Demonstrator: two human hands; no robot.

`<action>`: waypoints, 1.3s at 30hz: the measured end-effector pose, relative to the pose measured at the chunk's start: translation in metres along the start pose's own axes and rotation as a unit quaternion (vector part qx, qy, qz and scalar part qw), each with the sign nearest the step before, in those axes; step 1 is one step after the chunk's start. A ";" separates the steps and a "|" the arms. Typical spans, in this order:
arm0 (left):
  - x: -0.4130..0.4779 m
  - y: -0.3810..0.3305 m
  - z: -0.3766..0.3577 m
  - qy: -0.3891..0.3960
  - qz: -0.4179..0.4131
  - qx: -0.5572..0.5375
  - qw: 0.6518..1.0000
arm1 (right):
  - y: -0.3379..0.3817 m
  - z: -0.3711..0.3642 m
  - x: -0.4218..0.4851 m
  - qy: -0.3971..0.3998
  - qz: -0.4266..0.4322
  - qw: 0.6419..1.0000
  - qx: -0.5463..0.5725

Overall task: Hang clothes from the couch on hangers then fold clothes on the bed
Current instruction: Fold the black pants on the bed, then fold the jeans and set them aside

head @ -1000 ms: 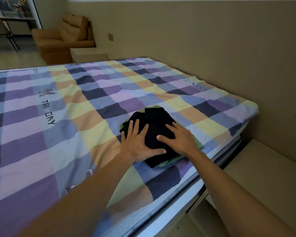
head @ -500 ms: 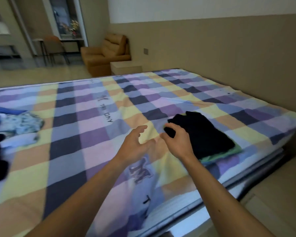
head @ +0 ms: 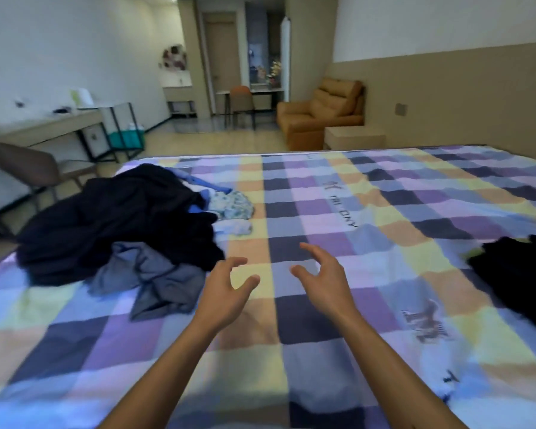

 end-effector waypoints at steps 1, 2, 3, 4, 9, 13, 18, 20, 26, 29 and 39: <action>0.000 0.014 0.011 -0.009 0.006 0.020 1.000 | 0.000 -0.020 -0.002 0.016 -0.004 1.000 -0.001; 0.000 0.028 0.021 -0.016 0.014 0.042 0.999 | 0.001 -0.040 -0.003 0.030 -0.005 1.000 0.000; 0.001 0.041 0.030 -0.024 0.016 0.064 0.998 | 0.001 -0.058 -0.005 0.043 -0.007 0.999 0.000; 0.003 0.049 0.035 -0.026 0.019 0.084 0.996 | 0.001 -0.070 -0.006 0.051 -0.007 0.999 0.001; 0.010 0.090 0.068 -0.050 0.011 0.151 0.987 | 0.008 -0.130 -0.010 0.097 -0.011 0.995 -0.004; 0.024 0.086 0.073 -0.050 -0.059 0.275 0.958 | 0.011 -0.154 -0.014 0.118 -0.022 0.993 -0.001; 0.052 0.080 0.054 0.008 -0.110 0.475 0.873 | 0.011 -0.161 -0.020 0.121 -0.026 0.992 0.001; 0.063 0.083 0.050 0.032 -0.101 0.511 0.853 | 0.009 -0.156 -0.022 0.116 -0.032 0.993 -0.003; 0.065 0.147 0.108 -0.057 0.126 0.457 0.879 | -0.001 -0.131 -0.022 0.081 -0.044 0.996 0.011; 0.056 0.168 0.123 -0.054 0.137 0.393 0.908 | -0.007 -0.133 -0.023 0.084 -0.057 0.995 0.019; -0.069 0.075 0.169 -0.265 -0.085 0.021 0.960 | -0.005 -0.187 -0.060 0.164 -0.224 0.926 0.256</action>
Point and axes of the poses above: each hand's wrist, its own x-axis towards the middle knuckle, its own z-axis out of the back of the hand, y = z × x, the point moved 10 cm from there along x, towards the middle knuckle, and after that the axes turned 13 degrees about x, right-handed, at the moved point
